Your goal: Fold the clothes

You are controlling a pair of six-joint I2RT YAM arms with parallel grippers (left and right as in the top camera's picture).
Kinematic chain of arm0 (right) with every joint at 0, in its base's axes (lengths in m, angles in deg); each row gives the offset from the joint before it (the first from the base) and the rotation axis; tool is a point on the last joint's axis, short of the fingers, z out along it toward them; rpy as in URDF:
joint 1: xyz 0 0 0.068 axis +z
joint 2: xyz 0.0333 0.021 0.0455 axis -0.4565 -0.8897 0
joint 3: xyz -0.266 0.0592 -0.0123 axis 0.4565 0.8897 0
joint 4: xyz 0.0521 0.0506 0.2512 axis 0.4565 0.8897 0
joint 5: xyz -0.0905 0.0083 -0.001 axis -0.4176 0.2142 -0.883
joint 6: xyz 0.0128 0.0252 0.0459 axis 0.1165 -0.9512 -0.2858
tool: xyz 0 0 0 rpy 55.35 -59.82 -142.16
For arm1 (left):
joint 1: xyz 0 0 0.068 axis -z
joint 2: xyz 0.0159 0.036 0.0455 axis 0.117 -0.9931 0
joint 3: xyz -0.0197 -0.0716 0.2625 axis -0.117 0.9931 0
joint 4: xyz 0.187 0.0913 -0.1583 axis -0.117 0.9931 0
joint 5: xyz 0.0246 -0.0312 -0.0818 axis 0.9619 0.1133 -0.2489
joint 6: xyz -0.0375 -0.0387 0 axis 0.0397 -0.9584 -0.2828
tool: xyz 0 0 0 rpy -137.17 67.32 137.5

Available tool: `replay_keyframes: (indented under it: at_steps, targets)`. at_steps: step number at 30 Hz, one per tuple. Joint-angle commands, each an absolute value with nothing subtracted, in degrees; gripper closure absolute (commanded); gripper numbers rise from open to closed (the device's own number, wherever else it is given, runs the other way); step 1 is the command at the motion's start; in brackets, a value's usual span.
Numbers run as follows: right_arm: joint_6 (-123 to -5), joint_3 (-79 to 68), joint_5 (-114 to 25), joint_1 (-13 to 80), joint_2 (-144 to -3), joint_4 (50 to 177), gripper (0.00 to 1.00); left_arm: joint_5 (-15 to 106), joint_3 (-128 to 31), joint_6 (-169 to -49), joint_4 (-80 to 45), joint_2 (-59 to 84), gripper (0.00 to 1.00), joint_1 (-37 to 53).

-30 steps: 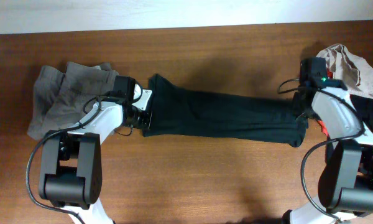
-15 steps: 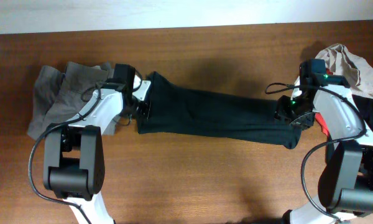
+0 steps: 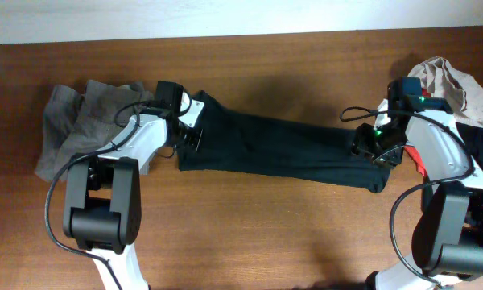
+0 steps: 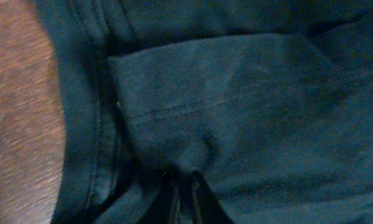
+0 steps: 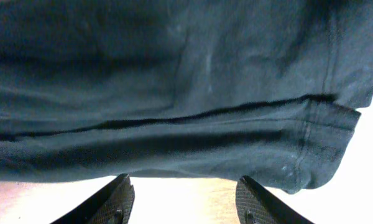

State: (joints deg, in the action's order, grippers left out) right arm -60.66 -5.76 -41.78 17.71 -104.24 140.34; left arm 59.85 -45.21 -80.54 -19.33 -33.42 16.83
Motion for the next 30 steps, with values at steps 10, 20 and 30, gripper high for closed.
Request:
replay_keyframes:
  at_steps: [10, 20, 30]
  targets:
    - [-61.14, -5.45, -42.67, 17.31, -104.28, 141.43, 0.36, 80.62, -45.38, -98.09, -11.92, -40.26, 1.0, 12.24]
    - [-58.88, -5.04, -40.79, 13.57, -106.53, 138.26, 0.21, 78.8, -45.38, -99.62, -11.81, -40.26, 0.99, 9.74]
    - [-44.55, -4.99, -27.64, 14.34, -112.54, 142.83, 0.37, 78.37, -45.38, -99.64, -12.05, -40.26, 0.98, 10.68]
